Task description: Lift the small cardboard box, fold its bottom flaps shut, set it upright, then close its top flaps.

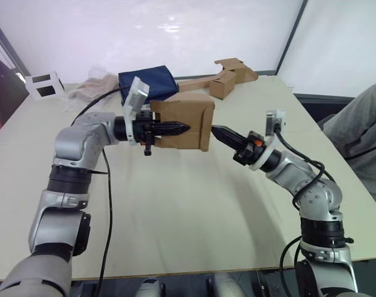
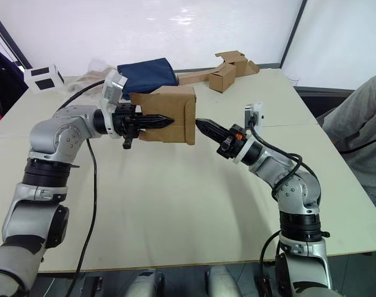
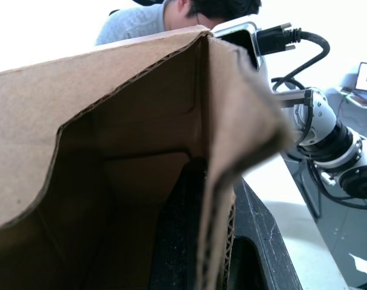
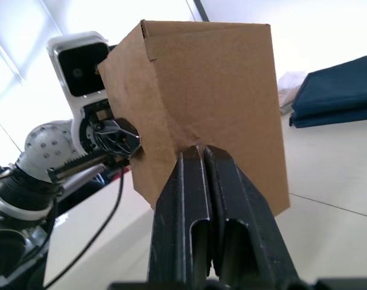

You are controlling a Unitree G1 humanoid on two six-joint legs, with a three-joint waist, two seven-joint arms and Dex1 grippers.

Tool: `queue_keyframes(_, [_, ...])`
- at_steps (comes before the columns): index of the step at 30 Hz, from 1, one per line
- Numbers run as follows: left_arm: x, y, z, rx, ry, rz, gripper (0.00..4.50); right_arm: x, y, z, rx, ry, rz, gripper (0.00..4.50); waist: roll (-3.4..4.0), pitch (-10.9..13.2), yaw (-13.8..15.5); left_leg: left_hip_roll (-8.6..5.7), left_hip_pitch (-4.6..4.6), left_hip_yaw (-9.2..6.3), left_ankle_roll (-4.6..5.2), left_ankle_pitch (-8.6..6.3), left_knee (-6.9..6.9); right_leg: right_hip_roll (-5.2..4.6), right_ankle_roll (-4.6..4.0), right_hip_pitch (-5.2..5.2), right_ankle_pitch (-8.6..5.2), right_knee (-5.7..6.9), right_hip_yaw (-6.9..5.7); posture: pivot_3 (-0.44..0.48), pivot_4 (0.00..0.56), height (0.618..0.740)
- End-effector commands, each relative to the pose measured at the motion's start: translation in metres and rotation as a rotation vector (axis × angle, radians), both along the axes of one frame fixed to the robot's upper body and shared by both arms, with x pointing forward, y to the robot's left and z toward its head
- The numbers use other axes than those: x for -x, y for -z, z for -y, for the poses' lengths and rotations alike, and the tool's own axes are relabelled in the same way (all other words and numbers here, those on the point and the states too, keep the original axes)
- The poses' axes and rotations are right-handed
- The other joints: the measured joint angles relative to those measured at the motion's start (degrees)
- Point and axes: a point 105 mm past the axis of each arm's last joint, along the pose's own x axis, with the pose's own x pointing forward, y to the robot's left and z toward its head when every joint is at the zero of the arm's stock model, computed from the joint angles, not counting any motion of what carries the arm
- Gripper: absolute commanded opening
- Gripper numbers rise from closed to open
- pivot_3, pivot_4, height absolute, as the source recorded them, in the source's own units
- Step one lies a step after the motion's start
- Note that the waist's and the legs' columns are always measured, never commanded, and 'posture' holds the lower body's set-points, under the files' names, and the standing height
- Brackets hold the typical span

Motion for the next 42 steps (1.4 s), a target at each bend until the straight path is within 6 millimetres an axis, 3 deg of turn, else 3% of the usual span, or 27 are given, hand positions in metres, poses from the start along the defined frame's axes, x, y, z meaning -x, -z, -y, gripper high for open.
queue_keyframes(1, [0.004,-0.020,0.000,0.034,0.019,0.044,0.00,0.012,-0.014,-0.007,-0.047,-0.053,0.045,1.09,0.00,0.00,0.03,0.00,0.00,0.00,0.00,0.00,0.00,0.00,0.00,0.00,0.00,0.00,0.00,0.000,0.150,0.740])
queue_keyframes(3, [0.005,-0.022,-0.002,0.045,0.026,0.032,0.00,0.013,-0.014,-0.007,-0.081,-0.063,0.028,1.91,0.00,0.00,0.01,0.00,0.00,0.00,0.01,-0.01,0.00,0.00,0.00,0.00,0.00,0.00,0.00,0.000,0.150,0.740])
queue_keyframes(11, [0.010,-0.026,-0.010,0.077,0.054,-0.032,0.00,0.022,-0.016,-0.004,-0.230,-0.137,-0.055,1.91,0.00,0.00,0.01,0.00,0.00,-0.01,0.28,-0.16,0.00,0.00,0.00,0.00,0.00,0.00,0.00,0.000,0.150,0.740])
queue_keyframes(18, [0.009,-0.025,-0.011,0.079,0.046,-0.039,0.00,0.028,-0.015,-0.004,-0.261,-0.162,-0.087,1.91,0.00,0.00,-0.01,0.00,0.00,-0.01,0.28,-0.16,0.00,0.00,0.00,0.00,0.00,0.00,0.00,0.000,0.150,0.740])
queue_keyframes(29, [0.012,-0.025,-0.010,0.076,0.060,-0.050,0.00,0.012,-0.006,0.001,-0.248,-0.059,-0.100,1.91,0.01,0.00,-0.01,0.00,0.00,-0.01,0.29,-0.16,-0.01,0.01,0.00,0.00,0.00,0.00,0.00,0.000,0.150,0.740])
queue_keyframes(32, [0.013,-0.025,-0.010,0.075,0.063,-0.051,0.00,0.010,-0.004,0.001,-0.252,-0.048,-0.101,1.20,0.00,0.00,-0.02,0.00,0.00,-0.01,0.29,-0.16,-0.01,0.01,0.00,0.00,0.00,0.00,0.00,0.000,0.150,0.740])
queue_keyframes(42, [0.014,-0.024,-0.011,0.067,0.066,-0.058,0.00,0.007,-0.005,0.003,-0.283,-0.040,-0.104,1.20,0.01,0.00,-0.01,0.00,0.00,-0.01,0.28,-0.16,-0.01,0.01,0.00,-0.01,0.00,0.00,0.00,0.000,0.150,0.740])
